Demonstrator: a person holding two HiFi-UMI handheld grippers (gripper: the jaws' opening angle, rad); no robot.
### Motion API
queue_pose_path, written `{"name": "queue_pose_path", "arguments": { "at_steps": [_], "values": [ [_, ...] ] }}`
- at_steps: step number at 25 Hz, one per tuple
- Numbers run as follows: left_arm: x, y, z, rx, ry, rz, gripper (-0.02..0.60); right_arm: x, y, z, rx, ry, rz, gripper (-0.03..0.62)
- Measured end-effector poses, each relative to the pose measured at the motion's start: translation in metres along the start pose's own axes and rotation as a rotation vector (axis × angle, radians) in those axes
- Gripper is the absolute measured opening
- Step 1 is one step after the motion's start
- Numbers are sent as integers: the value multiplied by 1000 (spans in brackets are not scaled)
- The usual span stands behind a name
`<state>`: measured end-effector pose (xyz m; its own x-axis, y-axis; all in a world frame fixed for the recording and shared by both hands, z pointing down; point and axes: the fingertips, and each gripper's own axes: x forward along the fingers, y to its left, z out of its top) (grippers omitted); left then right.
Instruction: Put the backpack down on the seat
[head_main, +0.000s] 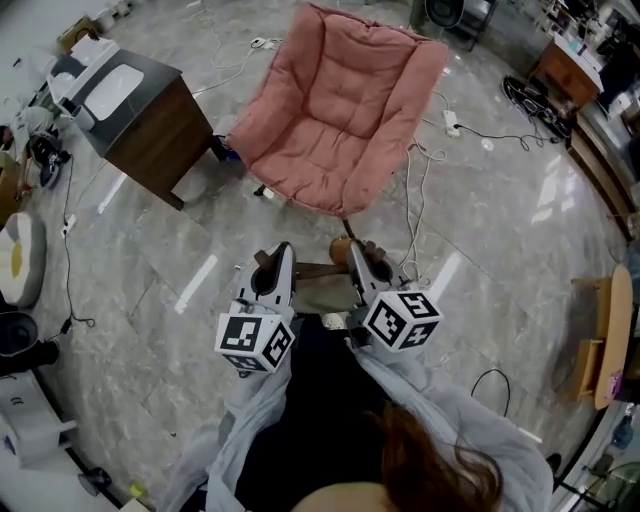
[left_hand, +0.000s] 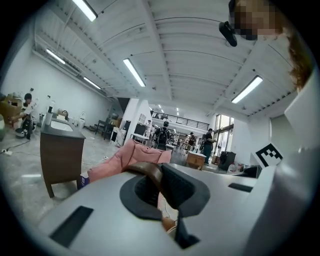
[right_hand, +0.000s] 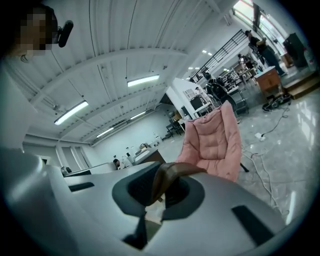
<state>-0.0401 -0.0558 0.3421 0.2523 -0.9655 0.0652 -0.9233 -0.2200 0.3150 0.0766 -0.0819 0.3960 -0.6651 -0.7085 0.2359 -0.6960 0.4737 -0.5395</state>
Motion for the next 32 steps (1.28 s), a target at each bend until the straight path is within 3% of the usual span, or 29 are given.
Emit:
{"name": "queue_pose_path", "arguments": {
  "at_steps": [4,10,22,32],
  "values": [
    [10,6,1,36,6,12,14,10,-4,-9,8,39,19,17],
    [35,38,-5,22,30,71,14,44,-7,-13,20,99,61,17],
    [138,108,27,-23,7,81,14,164,-38,38,117,95,51,17],
    [210,156,43,-27,53,55,14,243,-57,67,149,107,21,17]
  ]
}}
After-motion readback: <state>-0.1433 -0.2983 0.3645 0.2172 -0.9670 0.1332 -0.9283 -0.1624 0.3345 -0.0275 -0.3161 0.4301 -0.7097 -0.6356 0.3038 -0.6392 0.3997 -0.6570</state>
